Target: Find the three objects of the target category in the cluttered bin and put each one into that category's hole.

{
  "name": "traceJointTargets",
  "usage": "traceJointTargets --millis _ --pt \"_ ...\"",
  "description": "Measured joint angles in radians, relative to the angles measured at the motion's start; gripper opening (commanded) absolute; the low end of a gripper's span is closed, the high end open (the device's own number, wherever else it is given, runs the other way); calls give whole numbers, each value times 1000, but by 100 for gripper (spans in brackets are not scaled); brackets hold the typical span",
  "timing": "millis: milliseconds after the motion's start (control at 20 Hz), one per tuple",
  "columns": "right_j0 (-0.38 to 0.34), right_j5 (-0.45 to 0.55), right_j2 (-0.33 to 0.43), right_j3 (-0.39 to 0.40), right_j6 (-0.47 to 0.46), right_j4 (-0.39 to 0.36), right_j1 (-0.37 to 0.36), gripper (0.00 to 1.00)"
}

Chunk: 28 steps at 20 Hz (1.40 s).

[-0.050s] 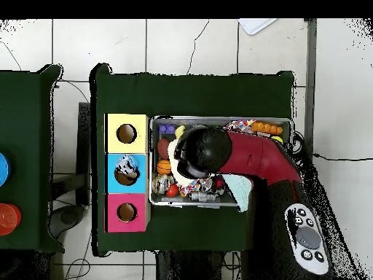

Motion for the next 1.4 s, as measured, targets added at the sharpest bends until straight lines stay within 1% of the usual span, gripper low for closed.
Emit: traceJointTargets --millis 200,400,550,700,750,950,1100,1150,1400 --pt "1 0 2 -68 0 -45 23 100" --pt "-5 -1 8 -174 0 -94 44 100" --pt "-17 -14 16 -204 0 -98 49 100" --pt "-42 -66 32 -206 0 -97 64 100" --pt "-57 -113 40 -203 0 -97 82 100" --pt "-72 -210 41 -202 0 -97 141 100" --pt "-73 -233 41 -202 0 -97 168 100" --pt "-73 -240 41 -201 0 -97 197 100" --pt "-73 -240 41 -193 0 -93 247 100"
